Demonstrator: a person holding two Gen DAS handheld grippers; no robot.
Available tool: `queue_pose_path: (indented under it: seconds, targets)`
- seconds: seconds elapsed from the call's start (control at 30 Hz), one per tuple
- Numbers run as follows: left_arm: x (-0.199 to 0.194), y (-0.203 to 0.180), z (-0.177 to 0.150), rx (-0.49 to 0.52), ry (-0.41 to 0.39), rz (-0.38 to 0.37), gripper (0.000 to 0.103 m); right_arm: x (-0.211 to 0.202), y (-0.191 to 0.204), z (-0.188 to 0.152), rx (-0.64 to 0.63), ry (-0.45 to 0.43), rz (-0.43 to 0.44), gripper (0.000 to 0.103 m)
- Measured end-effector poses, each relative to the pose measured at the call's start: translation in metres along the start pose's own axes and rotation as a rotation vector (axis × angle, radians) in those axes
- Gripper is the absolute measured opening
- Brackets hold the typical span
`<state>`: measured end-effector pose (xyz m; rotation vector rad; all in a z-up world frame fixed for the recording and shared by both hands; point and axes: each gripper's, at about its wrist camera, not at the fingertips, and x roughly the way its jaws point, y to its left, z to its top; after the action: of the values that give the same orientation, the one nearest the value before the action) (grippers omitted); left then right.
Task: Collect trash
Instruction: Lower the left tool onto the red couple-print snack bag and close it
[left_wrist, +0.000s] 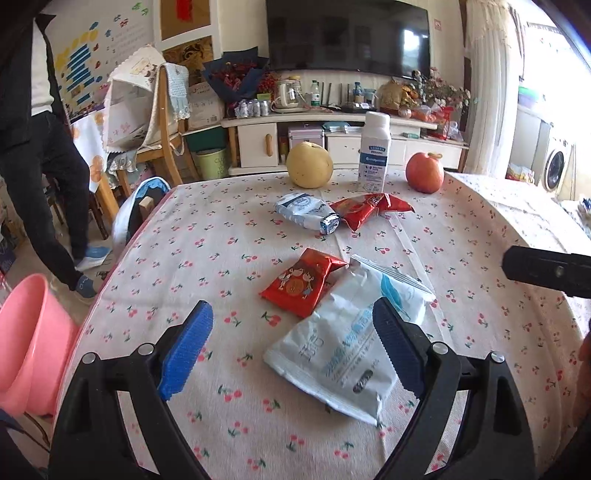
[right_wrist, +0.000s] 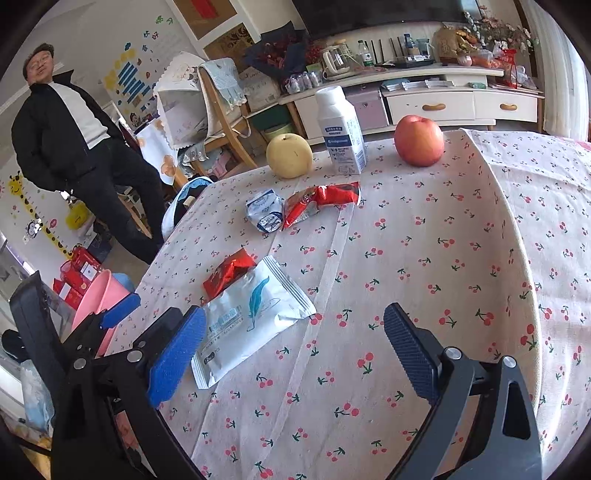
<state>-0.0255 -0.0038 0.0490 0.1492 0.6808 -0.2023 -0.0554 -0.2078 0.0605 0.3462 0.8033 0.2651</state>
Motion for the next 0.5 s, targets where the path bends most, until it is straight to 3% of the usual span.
queue_pose_path:
  seconds: [0.17, 0.33, 0.43, 0.5]
  targets:
    - [0.036, -0.006, 0.014, 0.057, 0.035, -0.026, 0.089, 0.004, -0.005, 0.0, 0.013, 0.009, -0.015, 0.096]
    - [0.068, 0.0, 0.027, 0.045, 0.083, -0.083, 0.088, 0.011, -0.007, 0.001, 0.021, 0.027, -0.011, 0.096]
    - [0.084, -0.001, 0.03, 0.088, 0.116, -0.093, 0.086, 0.014, -0.009, 0.001, 0.027, 0.039, -0.002, 0.096]
    - [0.093, 0.001, 0.03, 0.1, 0.131, -0.109, 0.08, 0.018, -0.009, 0.001, 0.033, 0.051, 0.008, 0.096]
